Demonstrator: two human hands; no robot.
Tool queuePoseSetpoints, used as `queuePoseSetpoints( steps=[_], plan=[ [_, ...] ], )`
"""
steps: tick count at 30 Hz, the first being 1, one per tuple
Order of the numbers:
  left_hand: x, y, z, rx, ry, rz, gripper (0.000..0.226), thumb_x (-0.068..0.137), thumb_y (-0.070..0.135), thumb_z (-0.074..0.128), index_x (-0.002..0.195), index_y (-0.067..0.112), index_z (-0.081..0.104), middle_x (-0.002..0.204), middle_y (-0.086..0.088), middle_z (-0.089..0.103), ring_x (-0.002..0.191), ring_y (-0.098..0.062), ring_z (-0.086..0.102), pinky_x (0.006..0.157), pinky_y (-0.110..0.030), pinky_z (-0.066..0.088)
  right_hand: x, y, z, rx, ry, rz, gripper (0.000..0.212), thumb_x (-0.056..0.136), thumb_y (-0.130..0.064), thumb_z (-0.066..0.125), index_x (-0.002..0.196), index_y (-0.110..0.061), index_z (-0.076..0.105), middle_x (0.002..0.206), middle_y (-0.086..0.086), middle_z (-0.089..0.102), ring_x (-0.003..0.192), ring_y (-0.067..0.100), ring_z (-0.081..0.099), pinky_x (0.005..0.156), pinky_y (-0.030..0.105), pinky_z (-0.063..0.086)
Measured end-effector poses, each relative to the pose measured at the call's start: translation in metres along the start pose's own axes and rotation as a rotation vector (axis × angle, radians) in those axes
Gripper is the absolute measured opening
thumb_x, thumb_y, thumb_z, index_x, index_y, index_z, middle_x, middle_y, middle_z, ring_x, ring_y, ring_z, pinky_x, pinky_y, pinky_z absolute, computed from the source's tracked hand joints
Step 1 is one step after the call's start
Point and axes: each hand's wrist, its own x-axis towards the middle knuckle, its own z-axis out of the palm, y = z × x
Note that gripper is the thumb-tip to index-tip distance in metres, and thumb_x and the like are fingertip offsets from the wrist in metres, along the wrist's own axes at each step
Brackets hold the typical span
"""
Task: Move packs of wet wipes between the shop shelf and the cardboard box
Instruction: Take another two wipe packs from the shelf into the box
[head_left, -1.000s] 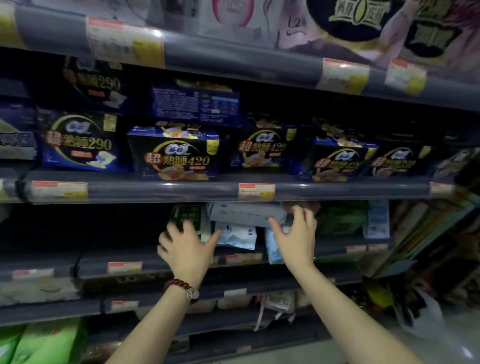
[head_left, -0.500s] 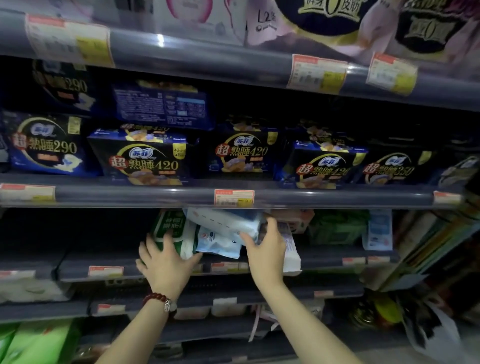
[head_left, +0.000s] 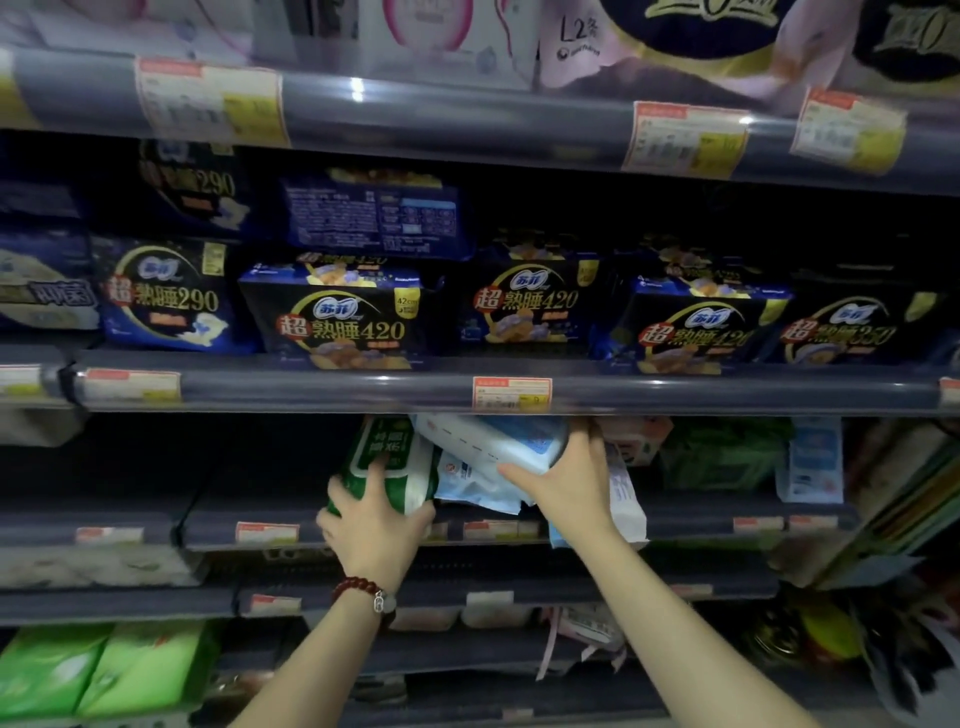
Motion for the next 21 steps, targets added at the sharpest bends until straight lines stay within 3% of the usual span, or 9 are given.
queuePoseSetpoints(
  steps=[3, 6, 9, 11, 15, 21],
  plan=[
    [0.000, -0.004, -0.005, -0.027, 0.005, -0.003, 0.075, 0.069, 0.042, 0.072, 0.137, 0.032, 0.040, 0.146, -0.019, 0.023, 0.124, -0.047, 0.028, 0.105, -0.051, 0.032, -0.017, -0.001, 0.007, -0.116, 0.087, -0.063, 0.084, 0.060, -0.048, 0.084, 0.123, -0.013, 0.041, 0.129, 0.007, 0.035, 0.122, 0.026, 0.038, 0.100, 0.036, 0.041],
    [-0.005, -0.010, -0.004, -0.021, 0.036, 0.018, 0.077, 0.068, 0.044, 0.072, 0.137, 0.034, 0.040, 0.145, -0.016, 0.025, 0.123, -0.044, 0.030, 0.102, -0.052, 0.034, -0.031, -0.002, 0.012, -0.136, 0.136, -0.102, 0.094, 0.061, -0.049, 0.083, 0.134, -0.015, 0.033, 0.136, 0.006, 0.026, 0.126, 0.025, 0.030, 0.104, 0.036, 0.037],
    [-0.002, -0.005, 0.000, -0.011, 0.027, -0.017, 0.089, 0.066, 0.050, 0.073, 0.141, 0.032, 0.029, 0.150, -0.018, 0.016, 0.128, -0.046, 0.025, 0.107, -0.054, 0.030, -0.027, -0.003, 0.012, -0.146, 0.078, -0.085, 0.097, 0.062, -0.049, 0.083, 0.135, -0.014, 0.029, 0.140, 0.008, 0.021, 0.130, 0.026, 0.024, 0.109, 0.040, 0.035],
    [0.001, 0.000, 0.002, -0.028, 0.017, -0.060, 0.102, 0.063, 0.054, 0.074, 0.145, 0.027, 0.019, 0.151, -0.022, 0.013, 0.130, -0.049, 0.023, 0.110, -0.055, 0.027, -0.023, -0.004, 0.009, -0.128, 0.025, -0.076, 0.095, 0.061, -0.048, 0.084, 0.132, -0.012, 0.032, 0.135, 0.007, 0.027, 0.128, 0.026, 0.031, 0.106, 0.041, 0.039],
    [0.006, 0.001, -0.003, -0.064, 0.006, -0.072, 0.102, 0.063, 0.044, 0.077, 0.145, 0.018, 0.021, 0.139, -0.024, 0.027, 0.120, -0.046, 0.032, 0.104, -0.052, 0.033, -0.027, -0.007, 0.003, -0.108, 0.048, -0.100, 0.088, 0.061, -0.041, 0.086, 0.130, -0.015, 0.038, 0.132, 0.005, 0.033, 0.123, 0.021, 0.039, 0.096, 0.025, 0.040],
    [-0.004, -0.016, -0.023, -0.248, 0.057, 0.007, 0.093, 0.065, 0.044, 0.071, 0.143, 0.013, 0.032, 0.132, -0.023, 0.033, 0.118, -0.044, 0.033, 0.103, -0.049, 0.031, -0.060, -0.007, 0.000, -0.050, 0.142, -0.140, 0.098, 0.070, -0.035, 0.083, 0.149, -0.021, 0.028, 0.143, -0.001, 0.027, 0.131, 0.011, 0.029, 0.093, 0.013, 0.026]
  ],
)
